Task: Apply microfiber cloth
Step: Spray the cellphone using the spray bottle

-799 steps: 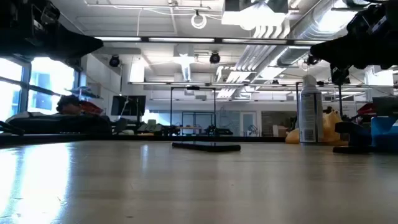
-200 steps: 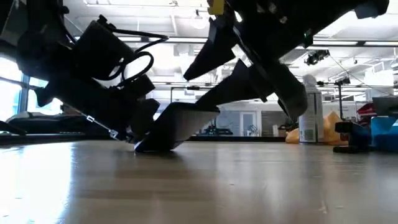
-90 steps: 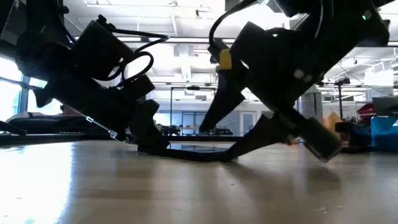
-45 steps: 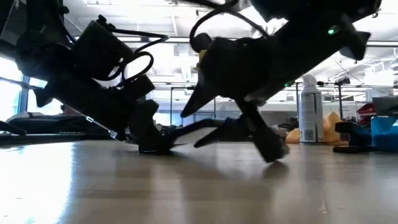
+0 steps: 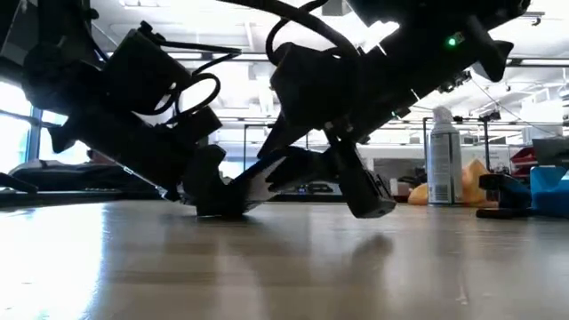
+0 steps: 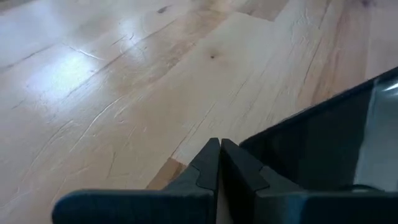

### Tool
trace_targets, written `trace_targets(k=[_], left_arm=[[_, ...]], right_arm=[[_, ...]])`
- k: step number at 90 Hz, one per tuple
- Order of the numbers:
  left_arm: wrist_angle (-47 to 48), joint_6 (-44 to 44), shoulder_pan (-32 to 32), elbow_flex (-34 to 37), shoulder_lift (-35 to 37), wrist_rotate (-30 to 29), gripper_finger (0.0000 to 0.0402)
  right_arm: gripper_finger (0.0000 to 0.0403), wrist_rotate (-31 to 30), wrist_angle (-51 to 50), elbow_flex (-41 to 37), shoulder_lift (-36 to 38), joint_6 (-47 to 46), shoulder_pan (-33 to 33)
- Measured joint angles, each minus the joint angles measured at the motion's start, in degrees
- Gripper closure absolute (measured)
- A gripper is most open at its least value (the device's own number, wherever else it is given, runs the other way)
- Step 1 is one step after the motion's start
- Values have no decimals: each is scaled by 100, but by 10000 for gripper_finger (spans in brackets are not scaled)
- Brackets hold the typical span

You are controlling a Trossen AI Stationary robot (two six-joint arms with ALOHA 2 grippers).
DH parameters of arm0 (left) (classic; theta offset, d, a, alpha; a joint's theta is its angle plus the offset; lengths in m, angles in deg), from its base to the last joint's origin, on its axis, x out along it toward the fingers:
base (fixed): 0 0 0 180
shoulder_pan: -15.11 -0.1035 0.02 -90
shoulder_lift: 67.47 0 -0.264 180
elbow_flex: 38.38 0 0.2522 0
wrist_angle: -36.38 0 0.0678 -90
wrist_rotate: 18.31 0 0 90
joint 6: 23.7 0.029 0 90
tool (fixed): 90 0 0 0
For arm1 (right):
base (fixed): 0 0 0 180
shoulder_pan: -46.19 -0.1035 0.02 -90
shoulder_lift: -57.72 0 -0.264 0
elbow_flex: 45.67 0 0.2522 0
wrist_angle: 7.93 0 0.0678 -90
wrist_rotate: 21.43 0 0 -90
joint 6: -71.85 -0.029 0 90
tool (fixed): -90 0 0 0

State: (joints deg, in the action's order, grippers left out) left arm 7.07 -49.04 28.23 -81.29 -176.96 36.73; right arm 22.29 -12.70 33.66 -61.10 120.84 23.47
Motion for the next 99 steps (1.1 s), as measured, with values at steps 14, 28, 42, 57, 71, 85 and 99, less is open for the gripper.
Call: trace_targets(k=[14,28,42,57,71,85,99], left_arm=[[27,270,0,17,0,22,401],[291,526,19,37,309,181,401],[1070,1161,101,35,1243,4,402],[2250,1458,350,37,2578,-656,402],[2611,1920,873,198,3872,-719,402],[1164,2687,1363,833,4997,-209,401],[-1459,3304,1480,1684,5494,864,388]], right_arm=[[333,-16,-17,1,0,57,-99],[374,-144,-224,3,123,209,-249],[398,-170,-493,3,510,-63,-295],[400,-154,-1257,178,1177,-1000,-208],[401,171,-2089,457,1970,-2083,-87],[401,844,-2283,574,2798,-2881,46],[402,1255,-1412,642,3534,-3088,63]])
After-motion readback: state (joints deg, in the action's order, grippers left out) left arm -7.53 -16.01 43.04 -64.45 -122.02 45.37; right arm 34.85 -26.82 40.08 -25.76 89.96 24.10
